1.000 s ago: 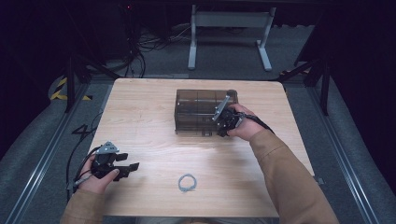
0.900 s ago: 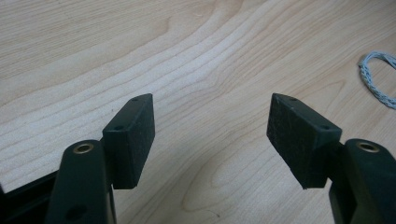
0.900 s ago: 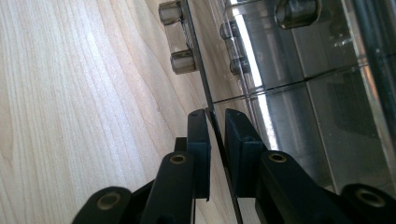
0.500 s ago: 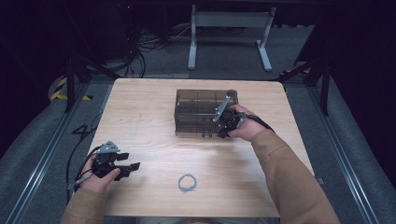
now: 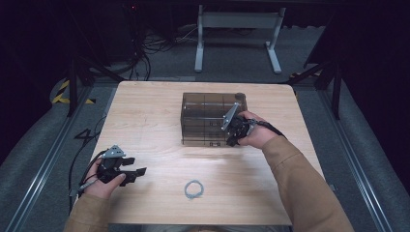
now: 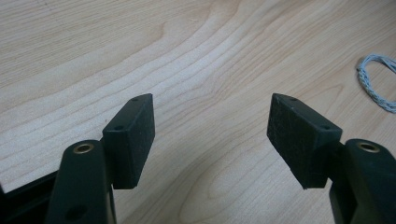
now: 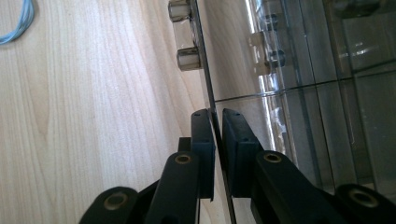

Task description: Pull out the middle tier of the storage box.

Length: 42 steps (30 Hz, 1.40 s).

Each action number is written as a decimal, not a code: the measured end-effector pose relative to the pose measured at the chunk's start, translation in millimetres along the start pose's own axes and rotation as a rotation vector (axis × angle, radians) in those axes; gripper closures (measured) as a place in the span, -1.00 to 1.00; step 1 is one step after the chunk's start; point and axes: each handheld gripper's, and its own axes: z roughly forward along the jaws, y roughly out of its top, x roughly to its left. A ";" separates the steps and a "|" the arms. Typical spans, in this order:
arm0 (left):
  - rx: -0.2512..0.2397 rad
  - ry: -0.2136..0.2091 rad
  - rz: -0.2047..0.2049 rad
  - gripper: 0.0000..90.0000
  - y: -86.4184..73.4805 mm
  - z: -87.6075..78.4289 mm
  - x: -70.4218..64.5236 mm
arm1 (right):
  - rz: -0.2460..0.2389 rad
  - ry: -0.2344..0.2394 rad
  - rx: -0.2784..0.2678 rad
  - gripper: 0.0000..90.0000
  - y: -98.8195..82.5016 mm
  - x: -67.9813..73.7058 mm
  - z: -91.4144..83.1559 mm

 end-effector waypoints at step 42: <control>-0.006 0.000 -0.006 -0.26 -0.2 0.0 -0.8 | -0.084 0.017 0.029 0.94 -2.8 25.3 3.4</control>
